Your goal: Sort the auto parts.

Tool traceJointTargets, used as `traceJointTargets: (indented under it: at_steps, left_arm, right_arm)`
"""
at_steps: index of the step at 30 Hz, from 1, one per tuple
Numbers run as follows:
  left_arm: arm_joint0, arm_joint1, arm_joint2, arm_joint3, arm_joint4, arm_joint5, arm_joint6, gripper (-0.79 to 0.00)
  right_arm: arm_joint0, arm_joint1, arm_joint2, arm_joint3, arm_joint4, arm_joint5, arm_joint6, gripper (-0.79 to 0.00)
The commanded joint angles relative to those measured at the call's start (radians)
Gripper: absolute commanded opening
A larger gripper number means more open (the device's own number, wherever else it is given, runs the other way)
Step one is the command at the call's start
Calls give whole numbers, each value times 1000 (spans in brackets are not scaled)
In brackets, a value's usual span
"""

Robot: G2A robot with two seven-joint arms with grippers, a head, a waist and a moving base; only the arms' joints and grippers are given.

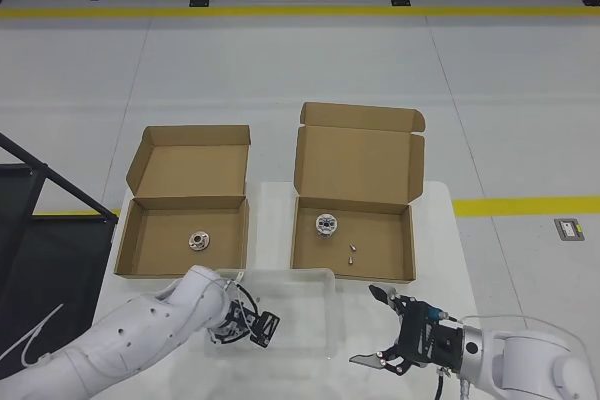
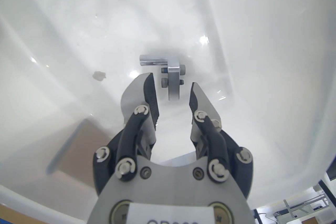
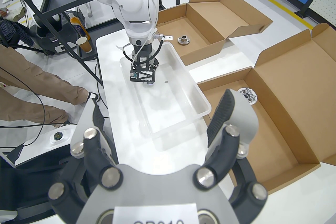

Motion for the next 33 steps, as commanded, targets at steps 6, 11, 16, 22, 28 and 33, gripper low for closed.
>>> traceJointTargets:
  at_steps: [6,11,16,22,28,33]
  left_arm:
    - [0,-12,0,22,30,0,48,-773]
    - [-16,-7,0,7,38,0,112,-785]
    - [-59,32,-4,-46,44,0,231,-785]
    - [-63,126,-81,-142,52,3,451,-785]
    - [9,243,-189,-195,155,130,803,-785]
    - [97,331,-263,-141,245,305,1160,-785]
  right_arm:
    - [0,0,0,0,0,0,0,0]
    - [0,0,0,0,0,0,0,0]
    - [0,0,0,0,0,0,0,0]
    - [0,0,0,0,0,0,0,0]
    - [0,0,0,0,0,0,0,0]
    - [0,0,0,0,0,0,0,0]
